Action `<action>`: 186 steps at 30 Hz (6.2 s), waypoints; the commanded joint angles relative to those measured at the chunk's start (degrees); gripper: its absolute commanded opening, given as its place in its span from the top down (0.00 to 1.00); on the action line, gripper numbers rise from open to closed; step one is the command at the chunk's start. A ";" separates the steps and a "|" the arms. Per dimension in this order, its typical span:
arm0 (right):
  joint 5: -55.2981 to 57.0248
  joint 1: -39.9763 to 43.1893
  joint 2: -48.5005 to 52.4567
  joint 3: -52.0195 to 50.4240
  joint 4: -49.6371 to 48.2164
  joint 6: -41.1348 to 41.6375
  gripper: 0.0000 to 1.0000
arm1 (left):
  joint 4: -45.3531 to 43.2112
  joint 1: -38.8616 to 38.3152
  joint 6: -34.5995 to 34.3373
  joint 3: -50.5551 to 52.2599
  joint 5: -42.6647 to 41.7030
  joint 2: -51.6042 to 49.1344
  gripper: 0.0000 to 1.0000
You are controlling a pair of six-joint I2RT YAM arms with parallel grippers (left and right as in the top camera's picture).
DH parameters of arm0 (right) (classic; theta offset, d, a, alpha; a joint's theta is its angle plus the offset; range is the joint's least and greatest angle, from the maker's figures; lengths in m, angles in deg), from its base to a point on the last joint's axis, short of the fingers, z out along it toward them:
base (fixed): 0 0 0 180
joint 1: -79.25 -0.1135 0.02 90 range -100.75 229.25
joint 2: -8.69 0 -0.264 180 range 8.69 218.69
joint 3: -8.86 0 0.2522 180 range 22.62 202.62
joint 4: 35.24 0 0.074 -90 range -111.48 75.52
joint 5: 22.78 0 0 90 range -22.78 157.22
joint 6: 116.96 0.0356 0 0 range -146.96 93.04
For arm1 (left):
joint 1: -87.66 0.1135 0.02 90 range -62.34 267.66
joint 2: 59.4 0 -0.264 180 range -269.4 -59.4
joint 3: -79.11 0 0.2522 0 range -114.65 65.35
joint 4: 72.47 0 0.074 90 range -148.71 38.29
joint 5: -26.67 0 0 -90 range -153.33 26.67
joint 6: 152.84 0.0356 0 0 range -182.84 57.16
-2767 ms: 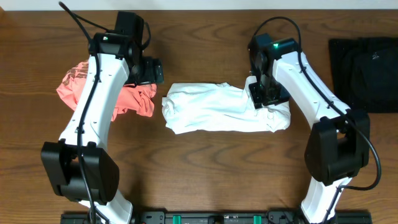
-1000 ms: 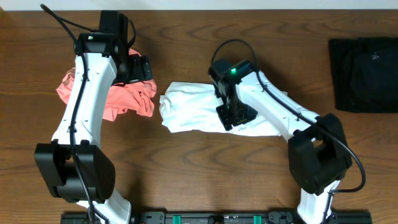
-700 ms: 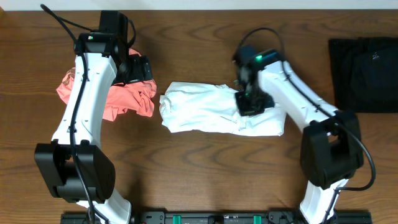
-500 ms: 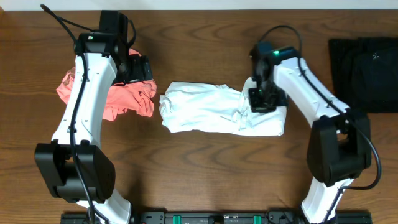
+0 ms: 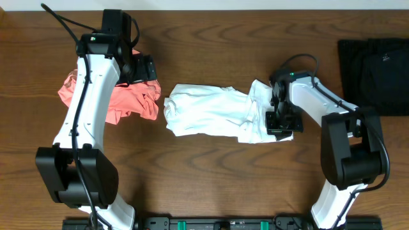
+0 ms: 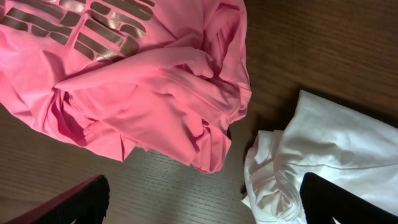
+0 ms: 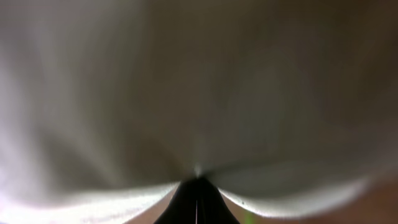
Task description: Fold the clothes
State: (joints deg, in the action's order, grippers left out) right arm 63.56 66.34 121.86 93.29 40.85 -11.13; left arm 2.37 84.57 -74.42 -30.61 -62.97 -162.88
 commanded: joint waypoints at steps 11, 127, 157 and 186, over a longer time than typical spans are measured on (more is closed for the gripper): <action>0.90 4.00 -1.25 -3.61 -11.30 -3.65 0.99 | 0.04 0.17 0.76 -0.81 0.04 0.61 0.02; -6.08 10.32 -17.25 11.26 -4.87 -16.13 0.38 | -54.23 0.17 -15.63 44.61 -44.87 14.67 0.94; -6.58 10.25 -17.20 9.03 -4.00 -15.65 0.39 | -32.89 -14.05 -11.17 28.46 -26.67 14.88 0.94; -8.79 6.40 -17.14 9.01 -4.24 -14.16 0.40 | -6.97 -9.64 -2.56 15.37 -14.23 14.71 0.94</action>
State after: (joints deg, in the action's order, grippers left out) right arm 55.21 73.73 104.55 102.67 36.96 -26.34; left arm -2.90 76.63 -76.51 -14.20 -76.67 -148.94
